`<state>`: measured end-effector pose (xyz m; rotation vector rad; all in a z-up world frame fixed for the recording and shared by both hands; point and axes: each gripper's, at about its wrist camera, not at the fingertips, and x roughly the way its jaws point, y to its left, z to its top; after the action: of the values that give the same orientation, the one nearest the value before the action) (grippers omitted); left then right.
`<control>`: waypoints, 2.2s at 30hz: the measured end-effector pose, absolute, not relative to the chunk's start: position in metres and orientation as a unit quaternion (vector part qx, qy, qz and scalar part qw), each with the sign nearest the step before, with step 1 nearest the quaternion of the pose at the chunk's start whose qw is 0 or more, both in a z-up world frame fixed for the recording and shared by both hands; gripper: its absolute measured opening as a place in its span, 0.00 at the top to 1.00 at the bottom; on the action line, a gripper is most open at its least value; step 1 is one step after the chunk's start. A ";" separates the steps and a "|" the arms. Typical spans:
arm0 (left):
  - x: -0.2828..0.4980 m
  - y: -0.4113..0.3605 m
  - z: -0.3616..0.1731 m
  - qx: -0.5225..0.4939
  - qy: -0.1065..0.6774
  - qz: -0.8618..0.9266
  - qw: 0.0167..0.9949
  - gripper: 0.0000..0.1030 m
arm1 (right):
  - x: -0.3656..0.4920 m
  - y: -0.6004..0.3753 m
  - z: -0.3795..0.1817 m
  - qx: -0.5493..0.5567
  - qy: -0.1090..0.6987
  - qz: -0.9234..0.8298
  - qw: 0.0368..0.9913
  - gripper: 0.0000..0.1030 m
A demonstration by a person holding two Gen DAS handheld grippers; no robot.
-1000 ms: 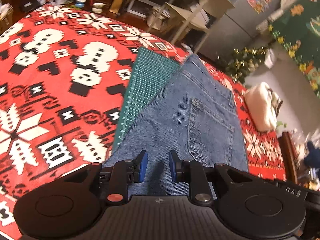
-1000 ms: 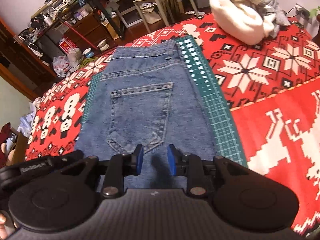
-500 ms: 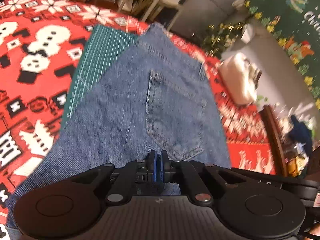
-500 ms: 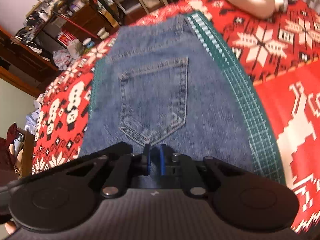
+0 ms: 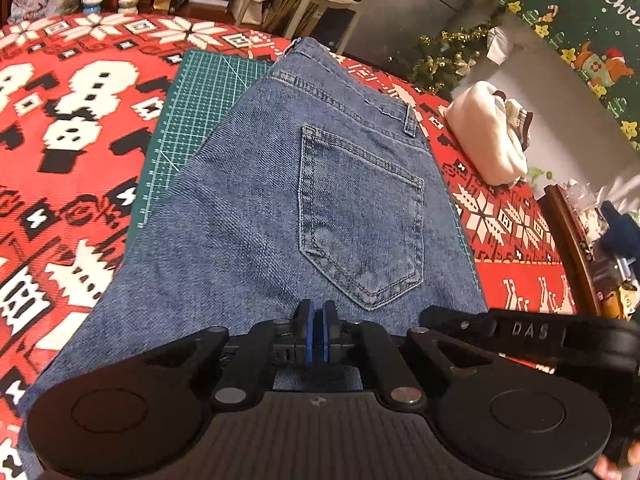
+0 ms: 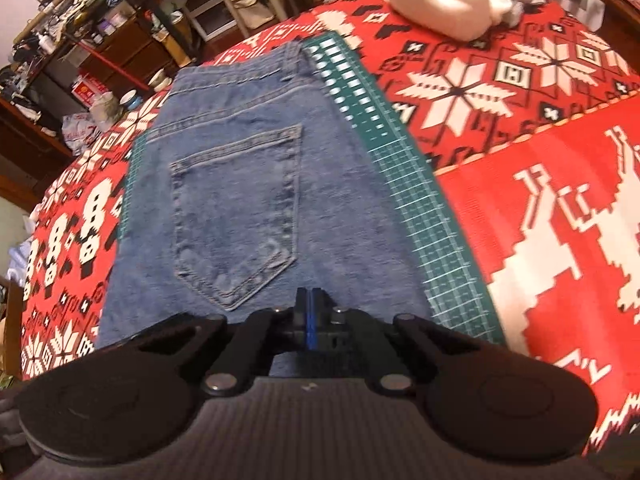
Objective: Fold clothes
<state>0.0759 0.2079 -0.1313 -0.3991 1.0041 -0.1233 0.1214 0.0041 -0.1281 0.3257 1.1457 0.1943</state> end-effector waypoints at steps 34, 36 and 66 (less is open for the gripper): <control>0.076 0.192 -0.108 -0.068 0.427 0.005 0.902 0.90 | 0.110 0.014 -0.101 0.103 0.482 0.102 0.864 0.82; 0.081 0.200 -0.109 -0.086 0.429 0.013 0.899 0.95 | 0.110 0.017 -0.100 0.095 0.476 0.104 0.868 0.82; 0.082 0.221 -0.106 -0.134 0.412 0.036 0.900 0.87 | 0.112 0.028 -0.097 0.068 0.471 0.119 0.872 0.74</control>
<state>0.0822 0.2212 -0.1061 -0.2765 0.8533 0.0743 0.1120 0.0280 -0.0969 0.1429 0.9837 0.2489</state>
